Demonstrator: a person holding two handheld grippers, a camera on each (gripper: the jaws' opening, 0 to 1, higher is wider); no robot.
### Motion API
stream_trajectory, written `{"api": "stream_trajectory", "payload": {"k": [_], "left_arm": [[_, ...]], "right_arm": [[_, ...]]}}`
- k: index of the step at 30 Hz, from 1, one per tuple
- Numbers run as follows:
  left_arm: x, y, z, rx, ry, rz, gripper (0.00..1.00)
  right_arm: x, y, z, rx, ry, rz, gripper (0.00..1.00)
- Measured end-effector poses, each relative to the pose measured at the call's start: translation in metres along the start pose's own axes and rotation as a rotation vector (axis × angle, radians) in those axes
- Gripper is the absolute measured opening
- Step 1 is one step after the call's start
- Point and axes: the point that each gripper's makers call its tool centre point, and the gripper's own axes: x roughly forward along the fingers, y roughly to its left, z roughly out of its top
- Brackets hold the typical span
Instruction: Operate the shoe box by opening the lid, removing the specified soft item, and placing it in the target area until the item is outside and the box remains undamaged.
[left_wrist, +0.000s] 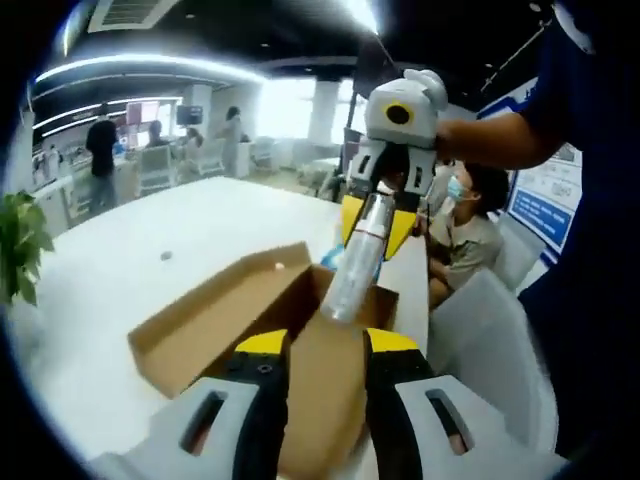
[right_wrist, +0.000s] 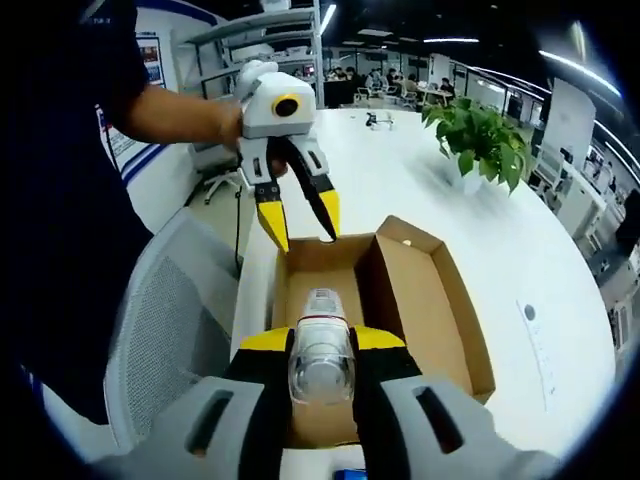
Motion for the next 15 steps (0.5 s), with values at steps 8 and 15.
{"api": "stream_trajectory", "payload": {"k": [8,15], "left_arm": [[-0.044,0.039,-0.042,-0.143,0.032,0.305,0.19],[-0.052,0.035,-0.072,-0.204,0.133,0.391,0.12]], "right_arm": [[-0.010,-0.009,-0.017,-0.031,0.082,-0.096,0.19],[-0.023,-0.014,-0.026,0.000,0.130,-0.171,0.19]]}}
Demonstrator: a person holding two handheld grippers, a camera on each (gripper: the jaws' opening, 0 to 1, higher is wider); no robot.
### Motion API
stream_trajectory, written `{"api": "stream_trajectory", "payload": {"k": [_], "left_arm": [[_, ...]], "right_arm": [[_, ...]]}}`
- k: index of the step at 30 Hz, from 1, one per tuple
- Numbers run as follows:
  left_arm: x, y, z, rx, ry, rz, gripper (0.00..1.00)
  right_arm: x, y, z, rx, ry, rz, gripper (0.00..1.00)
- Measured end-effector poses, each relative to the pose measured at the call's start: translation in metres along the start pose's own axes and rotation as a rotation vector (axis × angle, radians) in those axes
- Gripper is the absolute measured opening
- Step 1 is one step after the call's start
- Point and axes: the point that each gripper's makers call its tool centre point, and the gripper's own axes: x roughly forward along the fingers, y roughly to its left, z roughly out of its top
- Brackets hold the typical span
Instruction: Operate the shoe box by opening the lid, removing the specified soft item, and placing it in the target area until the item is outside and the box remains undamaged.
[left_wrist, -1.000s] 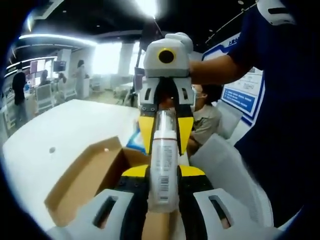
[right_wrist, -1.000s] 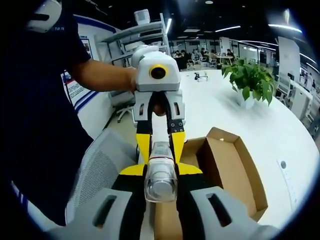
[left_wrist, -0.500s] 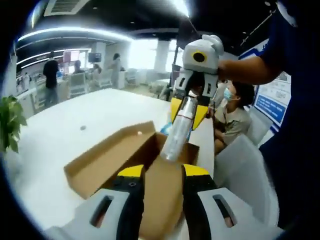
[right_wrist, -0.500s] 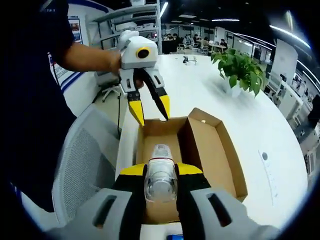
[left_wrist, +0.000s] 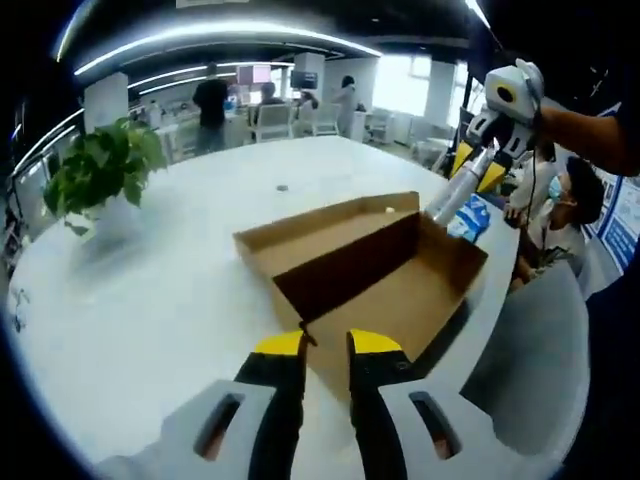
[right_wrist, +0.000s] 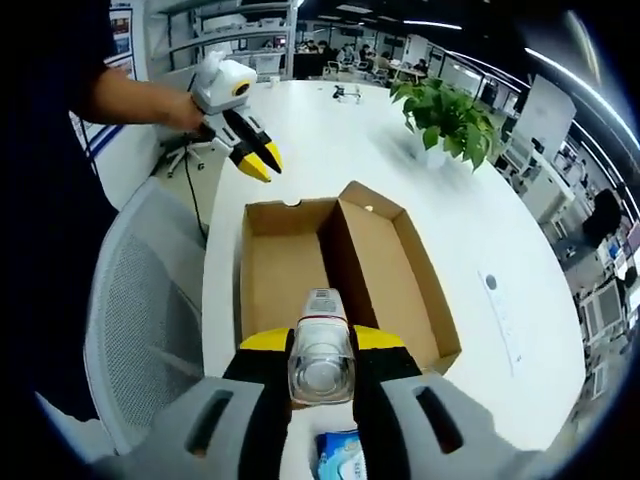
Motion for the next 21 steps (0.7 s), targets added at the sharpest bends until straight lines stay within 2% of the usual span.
{"api": "stream_trajectory", "payload": {"k": [4,5,6,8,11,15,18,21], "left_arm": [[0.004,-0.005,-0.008,0.030,0.042,0.036,0.12],[0.004,-0.004,-0.011,0.036,0.059,0.050,0.11],[0.006,-0.001,-0.019,0.044,0.101,0.072,0.10],[0.010,0.000,-0.028,0.023,0.135,0.085,0.08],[0.015,-0.004,-0.033,0.017,0.142,0.078,0.05],[0.018,-0.005,-0.042,0.004,0.176,0.083,0.07],[0.023,-0.008,-0.052,-0.008,0.207,0.064,0.06],[0.026,-0.010,-0.054,0.006,0.204,0.066,0.06]], "right_arm": [[-0.011,-0.005,0.004,0.027,0.001,-0.054,0.19],[-0.013,-0.007,0.005,0.035,0.002,-0.069,0.19],[-0.017,-0.010,0.004,0.052,0.000,-0.094,0.19],[-0.021,-0.012,0.003,0.071,-0.001,-0.118,0.19],[-0.030,-0.014,0.000,0.120,-0.010,-0.158,0.20],[-0.043,-0.018,-0.009,0.193,-0.025,-0.211,0.20],[-0.050,-0.019,-0.015,0.213,-0.023,-0.235,0.20],[-0.058,-0.022,-0.019,0.229,-0.026,-0.262,0.20]]}}
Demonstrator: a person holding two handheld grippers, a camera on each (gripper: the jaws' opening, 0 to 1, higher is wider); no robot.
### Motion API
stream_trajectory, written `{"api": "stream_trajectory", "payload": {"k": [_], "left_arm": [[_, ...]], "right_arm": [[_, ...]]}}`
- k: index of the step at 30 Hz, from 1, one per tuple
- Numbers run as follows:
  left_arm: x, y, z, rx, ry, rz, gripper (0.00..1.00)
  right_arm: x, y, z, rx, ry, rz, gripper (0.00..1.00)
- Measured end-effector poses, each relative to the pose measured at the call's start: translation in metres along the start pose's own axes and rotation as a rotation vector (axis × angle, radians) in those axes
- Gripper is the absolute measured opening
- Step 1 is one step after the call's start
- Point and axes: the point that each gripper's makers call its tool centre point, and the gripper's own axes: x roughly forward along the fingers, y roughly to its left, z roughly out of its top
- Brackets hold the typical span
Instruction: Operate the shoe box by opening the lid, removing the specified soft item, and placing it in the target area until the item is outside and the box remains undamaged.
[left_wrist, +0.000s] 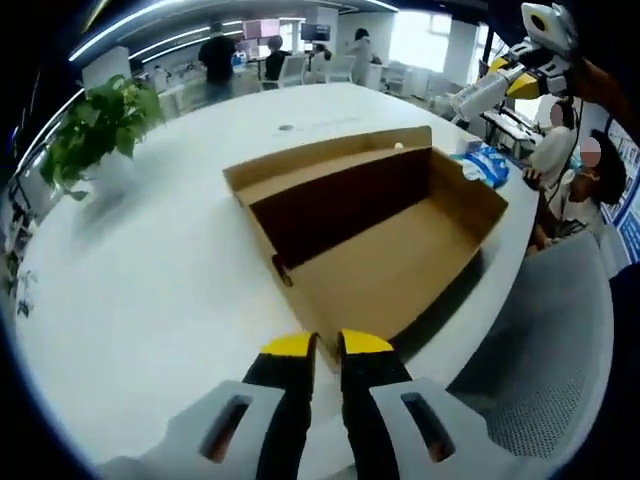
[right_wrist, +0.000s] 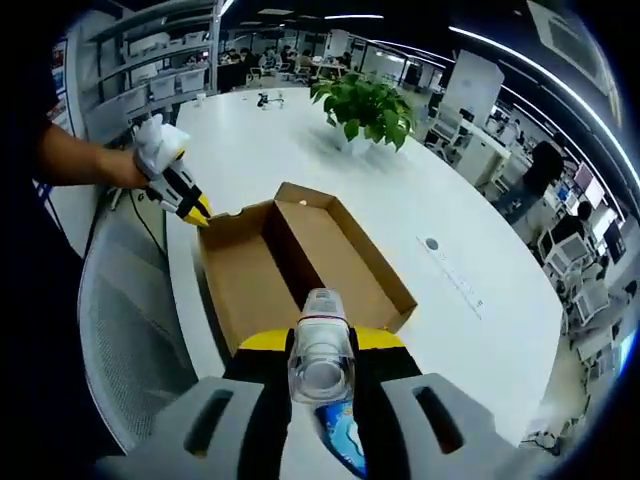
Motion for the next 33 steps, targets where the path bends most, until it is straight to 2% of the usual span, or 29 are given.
{"api": "stream_trajectory", "payload": {"k": [4,8,9,12,18,24,26,28,29,30,33], "left_arm": [[-0.001,0.000,0.000,-0.007,0.018,0.008,0.06],[0.000,0.001,-0.001,-0.094,0.034,0.039,0.05],[0.000,0.002,-0.001,-0.140,0.032,0.059,0.05],[0.001,0.001,-0.001,-0.127,0.025,0.092,0.04],[-0.002,0.003,-0.002,-0.177,-0.038,0.105,0.04],[-0.002,0.003,-0.001,-0.185,-0.061,0.111,0.04],[-0.003,0.004,-0.001,-0.237,-0.077,0.115,0.03],[-0.003,0.003,-0.001,-0.338,-0.104,0.111,0.03],[-0.004,0.004,-0.002,-0.333,-0.108,0.117,0.03],[-0.004,0.004,-0.002,-0.382,-0.118,0.120,0.03],[-0.004,0.003,-0.002,-0.385,-0.123,0.131,0.03]], "right_arm": [[-0.008,-0.013,-0.006,0.030,-0.004,-0.045,0.20],[-0.013,-0.029,-0.013,0.058,-0.006,-0.092,0.20],[-0.015,-0.033,-0.015,0.061,-0.001,-0.107,0.20],[-0.018,-0.047,-0.024,0.077,0.009,-0.144,0.20],[-0.019,-0.062,-0.039,0.083,0.029,-0.180,0.20],[-0.019,-0.076,-0.054,0.106,0.047,-0.204,0.20],[-0.020,-0.081,-0.057,0.120,0.053,-0.213,0.20],[-0.021,-0.085,-0.059,0.128,0.053,-0.221,0.20],[-0.021,-0.087,-0.060,0.130,0.054,-0.227,0.20],[-0.021,-0.089,-0.061,0.132,0.054,-0.231,0.20],[-0.020,-0.094,-0.066,0.133,0.052,-0.245,0.20]]}}
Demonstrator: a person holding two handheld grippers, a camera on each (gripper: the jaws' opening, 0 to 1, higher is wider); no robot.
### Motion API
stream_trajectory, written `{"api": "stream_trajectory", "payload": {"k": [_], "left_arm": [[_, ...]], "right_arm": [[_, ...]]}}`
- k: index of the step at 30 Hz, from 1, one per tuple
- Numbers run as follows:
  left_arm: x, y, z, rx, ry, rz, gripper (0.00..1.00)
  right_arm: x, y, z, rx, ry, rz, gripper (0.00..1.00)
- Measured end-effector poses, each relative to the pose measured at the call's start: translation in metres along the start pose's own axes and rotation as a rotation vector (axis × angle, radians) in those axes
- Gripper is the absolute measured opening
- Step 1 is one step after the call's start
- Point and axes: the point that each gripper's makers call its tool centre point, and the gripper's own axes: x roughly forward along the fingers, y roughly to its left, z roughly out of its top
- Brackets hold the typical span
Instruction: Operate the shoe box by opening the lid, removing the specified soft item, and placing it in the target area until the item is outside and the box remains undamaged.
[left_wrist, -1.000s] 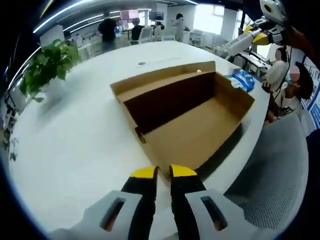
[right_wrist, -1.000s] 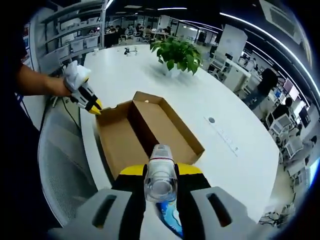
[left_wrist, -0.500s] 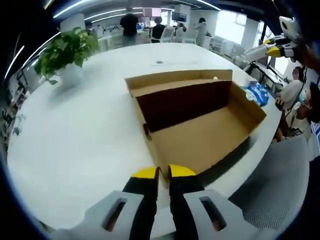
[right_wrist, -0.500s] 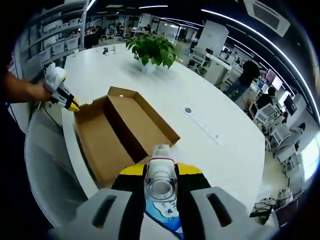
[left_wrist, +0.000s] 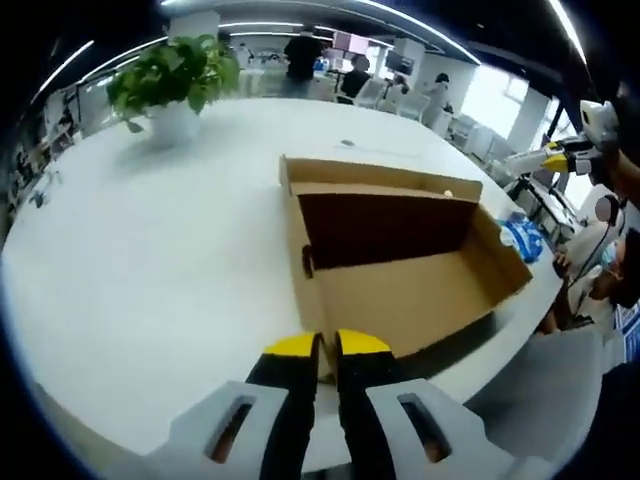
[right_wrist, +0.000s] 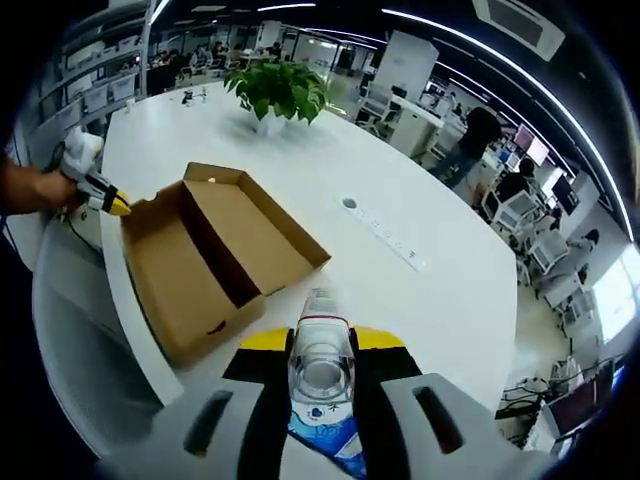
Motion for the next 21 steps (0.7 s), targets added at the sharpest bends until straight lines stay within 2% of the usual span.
{"api": "stream_trajectory", "payload": {"k": [2,4,5,7,8,10,14,21], "left_arm": [[0.000,0.000,-0.001,-0.063,-0.012,0.005,0.03],[-0.001,0.001,0.000,-0.059,-0.013,0.006,0.03],[0.000,0.001,0.000,-0.108,-0.023,0.007,0.03],[0.000,0.002,0.000,-0.149,-0.025,0.004,0.03],[0.000,0.003,0.000,-0.213,-0.034,0.000,0.02],[0.000,0.003,-0.001,-0.198,-0.033,0.004,0.02],[0.000,0.004,-0.001,-0.242,-0.044,0.012,0.02],[0.001,0.003,-0.002,-0.225,-0.024,0.048,0.01]], "right_arm": [[0.002,-0.002,-0.003,-0.003,0.007,-0.008,0.20],[0.005,-0.006,-0.008,0.003,0.013,-0.012,0.20],[0.006,-0.009,-0.010,0.007,0.017,-0.014,0.20],[0.009,-0.011,-0.013,0.010,0.020,-0.014,0.20],[0.010,-0.011,-0.015,0.013,0.023,-0.014,0.20],[0.014,-0.013,-0.017,0.018,0.024,-0.009,0.20],[0.021,-0.018,-0.022,0.034,0.029,-0.004,0.20],[0.030,-0.034,-0.037,0.063,0.046,-0.028,0.20]]}}
